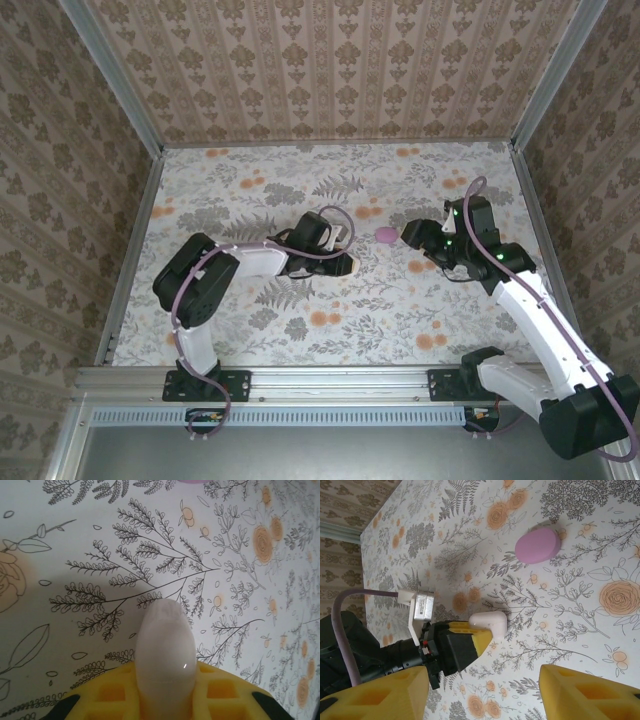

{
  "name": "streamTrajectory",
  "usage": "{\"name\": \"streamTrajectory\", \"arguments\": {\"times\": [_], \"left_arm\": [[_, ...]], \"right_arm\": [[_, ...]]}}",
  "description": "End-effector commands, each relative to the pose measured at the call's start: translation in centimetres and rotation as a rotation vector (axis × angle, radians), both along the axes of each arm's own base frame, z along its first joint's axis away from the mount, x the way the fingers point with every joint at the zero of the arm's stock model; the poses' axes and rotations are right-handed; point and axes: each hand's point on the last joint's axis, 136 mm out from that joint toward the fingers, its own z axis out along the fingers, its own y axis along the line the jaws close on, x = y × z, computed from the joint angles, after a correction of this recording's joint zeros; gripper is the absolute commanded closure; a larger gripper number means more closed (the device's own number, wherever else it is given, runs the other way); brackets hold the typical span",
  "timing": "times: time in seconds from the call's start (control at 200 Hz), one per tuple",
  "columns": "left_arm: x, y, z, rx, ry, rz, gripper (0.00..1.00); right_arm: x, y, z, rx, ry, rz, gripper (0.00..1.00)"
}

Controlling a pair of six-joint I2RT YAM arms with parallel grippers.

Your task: Insert the wireless bluetooth earbuds into the charging case

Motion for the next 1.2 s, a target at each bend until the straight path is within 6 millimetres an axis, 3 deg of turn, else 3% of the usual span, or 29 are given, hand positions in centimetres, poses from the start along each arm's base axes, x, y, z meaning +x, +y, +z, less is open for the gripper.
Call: {"name": "streamTrajectory", "arguments": {"times": [0.0, 0.2, 0.335, 0.735, 0.8, 0.905, 1.065, 1.195], "left_arm": [[0.0, 1.0, -0.7, 0.059, 0.057, 0.046, 0.79], [0.1, 2.0, -1.4, 0.105, 0.077, 0.090, 0.74], [0.3, 2.6, -1.3, 0.118, 0.072, 0.110, 0.65], [1.4, 4.2, 0.2, 0.115, 0.009, 0.179, 0.44], [1.6, 4.9, 0.9, 0.120, -0.026, 0.200, 0.41], [2.5, 7.0, 3.0, 0.147, -0.154, 0.264, 0.37], [4.3, 12.9, 7.7, 0.249, -0.456, 0.430, 0.29], [5.1, 18.6, 10.3, 0.366, -0.662, 0.549, 0.09]], "right_arm": [[0.2, -0.6, -0.1, 0.005, -0.009, -0.041, 0.38], [0.2, -1.1, -0.4, -0.016, -0.004, -0.058, 0.38], [0.3, -1.3, -0.6, -0.027, -0.003, -0.065, 0.37], [0.0, -2.5, -2.2, -0.088, 0.027, -0.089, 0.36], [0.1, -2.9, -2.4, -0.118, 0.021, -0.096, 0.30], [0.6, -5.0, -2.7, -0.255, -0.019, -0.130, 0.22], [2.1, -9.9, -3.1, -0.565, -0.132, -0.233, 0.13], [4.1, -11.8, -3.5, -0.767, -0.285, -0.249, 0.11]]}}
